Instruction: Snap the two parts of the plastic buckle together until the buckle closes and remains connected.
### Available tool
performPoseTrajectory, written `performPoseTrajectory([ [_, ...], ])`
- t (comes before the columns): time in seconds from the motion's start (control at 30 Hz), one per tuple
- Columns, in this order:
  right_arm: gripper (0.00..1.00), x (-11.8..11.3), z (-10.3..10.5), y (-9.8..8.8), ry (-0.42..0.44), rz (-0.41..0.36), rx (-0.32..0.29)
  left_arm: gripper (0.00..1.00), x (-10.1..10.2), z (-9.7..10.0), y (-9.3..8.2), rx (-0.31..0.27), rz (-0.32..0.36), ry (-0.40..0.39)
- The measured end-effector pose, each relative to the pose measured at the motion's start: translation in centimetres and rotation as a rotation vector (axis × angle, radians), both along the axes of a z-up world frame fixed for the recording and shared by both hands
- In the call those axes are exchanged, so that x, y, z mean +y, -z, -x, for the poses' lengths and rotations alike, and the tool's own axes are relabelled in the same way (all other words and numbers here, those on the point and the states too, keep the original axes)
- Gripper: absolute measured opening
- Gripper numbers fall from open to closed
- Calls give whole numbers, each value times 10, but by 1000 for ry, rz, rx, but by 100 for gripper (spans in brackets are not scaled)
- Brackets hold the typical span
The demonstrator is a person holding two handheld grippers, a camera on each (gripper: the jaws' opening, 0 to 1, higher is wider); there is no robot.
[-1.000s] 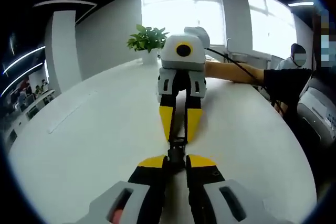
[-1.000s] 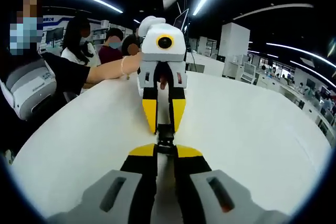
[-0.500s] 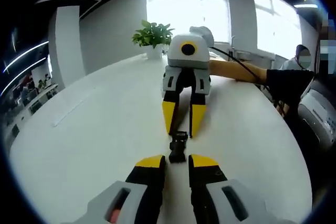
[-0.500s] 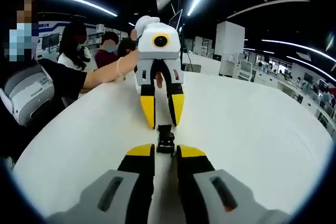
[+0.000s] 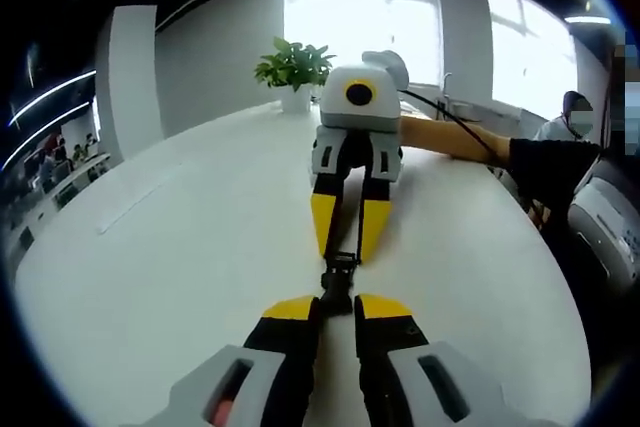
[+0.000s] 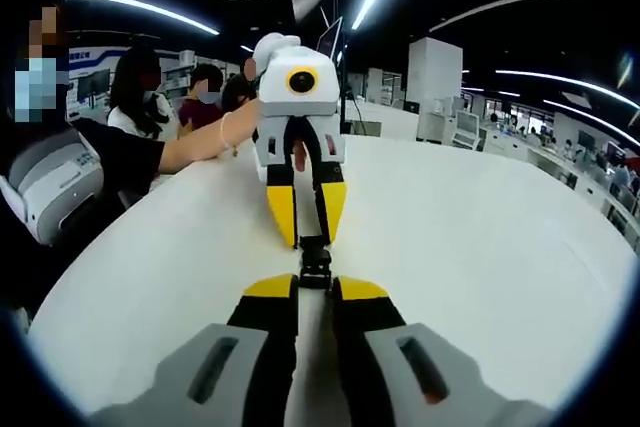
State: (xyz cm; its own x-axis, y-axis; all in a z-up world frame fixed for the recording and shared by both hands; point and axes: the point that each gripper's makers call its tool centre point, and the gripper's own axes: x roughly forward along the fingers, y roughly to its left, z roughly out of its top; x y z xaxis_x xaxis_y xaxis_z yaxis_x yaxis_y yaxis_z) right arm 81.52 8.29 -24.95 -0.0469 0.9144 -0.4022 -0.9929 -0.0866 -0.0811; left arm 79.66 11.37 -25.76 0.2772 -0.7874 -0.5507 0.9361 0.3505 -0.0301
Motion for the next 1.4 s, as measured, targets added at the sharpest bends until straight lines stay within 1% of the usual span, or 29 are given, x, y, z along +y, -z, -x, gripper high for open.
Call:
performPoseTrajectory([
  [0.27,13,0,2,1,0,1,4,12,-2,2,1,16,10,-8],
  [0.37,12,1,2,1,3,7,-1,12,-2,2,1,20,-2,-13],
  [0.43,12,1,3,0,-2,19,-25,12,-3,2,1,11,-16,-13],
  [0.53,12,1,4,1,-6,31,-27,12,-3,2,1,9,-18,-13],
  [0.6,11,0,3,2,-17,35,-19,11,-3,1,1,5,-18,-7],
  [0.63,11,0,5,3,-20,46,27,11,-3,1,1,3,-15,0],
  [0.7,11,0,7,3,-57,51,-1,11,-3,3,1,-2,-8,26],
  [0.83,11,-1,12,3,-85,56,-28,11,-5,6,1,-15,-6,54],
  [0.93,11,-1,13,3,-105,57,-29,11,-5,7,1,-22,-6,68],
  [1.1,11,-1,10,3,-95,66,-26,11,-5,4,1,-13,-1,54],
  [1.4,10,0,8,3,-122,55,-31,10,-7,5,2,-28,-8,63],
])
